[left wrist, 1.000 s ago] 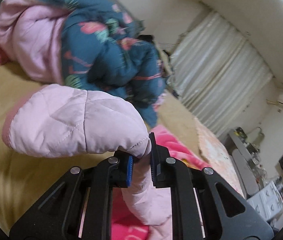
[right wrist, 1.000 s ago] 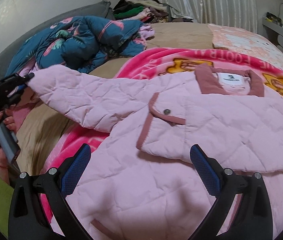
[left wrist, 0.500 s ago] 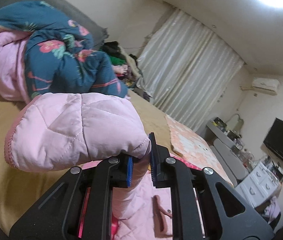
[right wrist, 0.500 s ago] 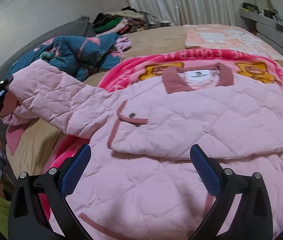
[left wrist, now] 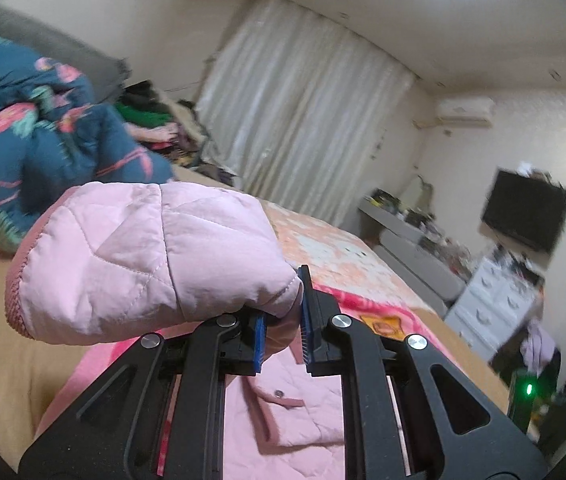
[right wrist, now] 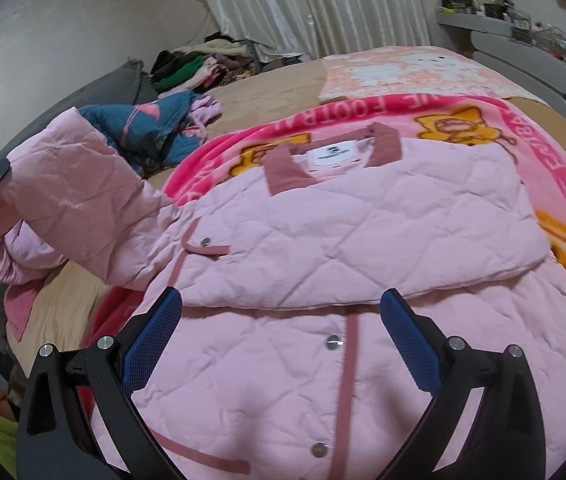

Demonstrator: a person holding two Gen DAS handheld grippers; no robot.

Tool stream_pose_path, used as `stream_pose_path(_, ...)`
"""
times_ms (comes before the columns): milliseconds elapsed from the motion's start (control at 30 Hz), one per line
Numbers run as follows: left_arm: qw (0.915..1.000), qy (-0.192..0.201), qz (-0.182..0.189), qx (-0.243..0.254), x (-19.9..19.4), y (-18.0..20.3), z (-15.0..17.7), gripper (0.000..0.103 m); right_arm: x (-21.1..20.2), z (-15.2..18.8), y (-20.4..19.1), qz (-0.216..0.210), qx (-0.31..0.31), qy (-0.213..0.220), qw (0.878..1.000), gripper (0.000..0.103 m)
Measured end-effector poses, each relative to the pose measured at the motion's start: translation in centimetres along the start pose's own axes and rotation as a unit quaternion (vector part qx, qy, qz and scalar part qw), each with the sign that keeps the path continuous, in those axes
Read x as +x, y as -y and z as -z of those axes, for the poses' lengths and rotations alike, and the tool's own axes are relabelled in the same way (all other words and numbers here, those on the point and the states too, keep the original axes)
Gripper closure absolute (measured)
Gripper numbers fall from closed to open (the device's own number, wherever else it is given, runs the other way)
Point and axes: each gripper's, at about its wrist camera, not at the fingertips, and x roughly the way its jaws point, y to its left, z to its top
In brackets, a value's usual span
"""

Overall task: Fold large clothes
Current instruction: 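Grasp the folded sleeve strip end with the left tool and lift, then carry the strip over the jacket toward the collar and open the left tool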

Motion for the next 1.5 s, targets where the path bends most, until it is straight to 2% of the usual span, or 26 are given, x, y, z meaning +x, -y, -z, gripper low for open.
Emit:
stream_pose_path(67, 0.9994, -0.008, 0.017, 0.029, 0.5, 1.5, 0.9, 0.096, -0.6, -0.1, 1.1, 0.005, 0.012, 0.004, 1.000, 0.004)
stream_pose_path(267, 0.9935, -0.039, 0.078, 0.073, 2.4, 5.4, 3.5, 0.096, -2.5, -0.3, 4.3, 0.019, 0.046, 0.023, 0.999, 0.004)
stream_pose_path(467, 0.9813, -0.091, 0.120, 0.120, 4.7, 8.5, 7.2, 0.094, -3.6, -0.1, 6.9, 0.030, 0.072, 0.031, 0.996, 0.004)
stream_pose_path(600, 0.9718, -0.128, 0.133, 0.147, 6.0, 9.7, 9.8, 0.094, -4.0, 0.0, 8.4, 0.036, 0.087, 0.034, 0.995, 0.004)
stream_pose_path(767, 0.9524, -0.186, 0.146, 0.192, 8.2, 11.1, 13.9, 0.093, -4.4, -0.4, 9.7, 0.042, 0.103, 0.040, 0.993, 0.004)
stream_pose_path(1000, 0.9118, -0.238, 0.146, 0.301, 9.5, 12.9, 19.3, 0.089, -5.1, -0.3, 11.5, 0.047, 0.123, 0.048, 0.990, 0.004)
stream_pose_path(1200, 0.8947, -0.259, 0.162, 0.326, 9.9, 13.8, 20.7, 0.086, -5.5, 0.7, 13.2, 0.055, 0.146, 0.046, 0.987, 0.004)
stream_pose_path(1500, 0.8917, -0.280, 0.179, 0.307, 10.3, 14.0, 21.6, 0.085, -6.9, 1.1, 14.7, 0.066, 0.161, 0.053, 0.983, 0.004)
